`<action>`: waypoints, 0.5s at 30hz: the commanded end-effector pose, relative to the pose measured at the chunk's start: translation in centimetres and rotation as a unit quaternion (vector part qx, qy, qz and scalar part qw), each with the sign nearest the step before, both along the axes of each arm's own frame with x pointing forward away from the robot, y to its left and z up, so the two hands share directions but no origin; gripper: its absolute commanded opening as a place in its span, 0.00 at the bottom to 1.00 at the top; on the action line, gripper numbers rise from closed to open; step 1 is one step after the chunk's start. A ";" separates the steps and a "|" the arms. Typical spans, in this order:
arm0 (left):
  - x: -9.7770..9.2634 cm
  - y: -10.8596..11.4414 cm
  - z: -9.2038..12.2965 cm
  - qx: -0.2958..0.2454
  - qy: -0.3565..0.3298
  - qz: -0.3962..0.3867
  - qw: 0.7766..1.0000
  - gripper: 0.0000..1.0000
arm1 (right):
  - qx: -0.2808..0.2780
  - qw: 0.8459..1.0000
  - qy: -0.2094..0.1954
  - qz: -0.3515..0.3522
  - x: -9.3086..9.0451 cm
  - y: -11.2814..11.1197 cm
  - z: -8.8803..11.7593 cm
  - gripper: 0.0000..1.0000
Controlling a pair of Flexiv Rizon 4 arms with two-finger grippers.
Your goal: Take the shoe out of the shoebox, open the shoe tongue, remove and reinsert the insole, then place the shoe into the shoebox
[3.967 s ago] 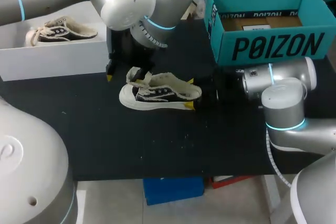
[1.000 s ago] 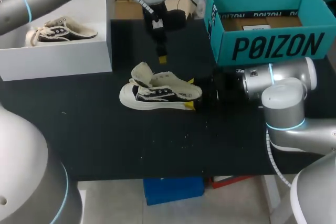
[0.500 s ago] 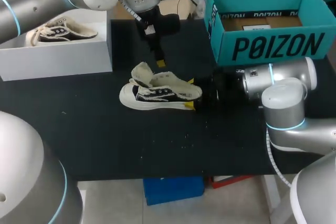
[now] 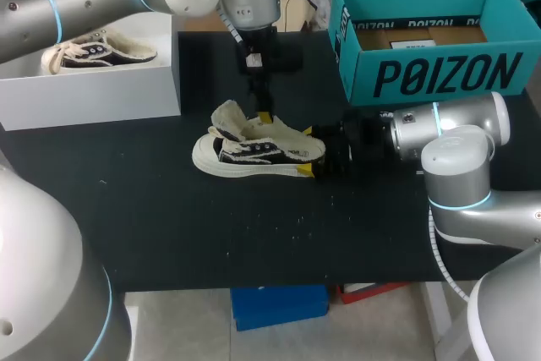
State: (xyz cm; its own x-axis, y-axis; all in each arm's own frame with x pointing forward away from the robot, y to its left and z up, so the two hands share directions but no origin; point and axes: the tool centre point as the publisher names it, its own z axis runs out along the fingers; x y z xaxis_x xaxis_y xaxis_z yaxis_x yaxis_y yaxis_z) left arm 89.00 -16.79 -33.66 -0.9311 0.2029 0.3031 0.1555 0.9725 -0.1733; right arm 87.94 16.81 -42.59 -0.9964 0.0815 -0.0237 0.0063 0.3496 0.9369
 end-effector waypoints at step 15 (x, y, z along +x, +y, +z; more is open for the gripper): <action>-2.2 -1.0 -5.5 -0.012 0.040 0.000 0.999 0.00 | 0.000 1.000 0.000 0.000 0.1 0.0 -0.2 0.00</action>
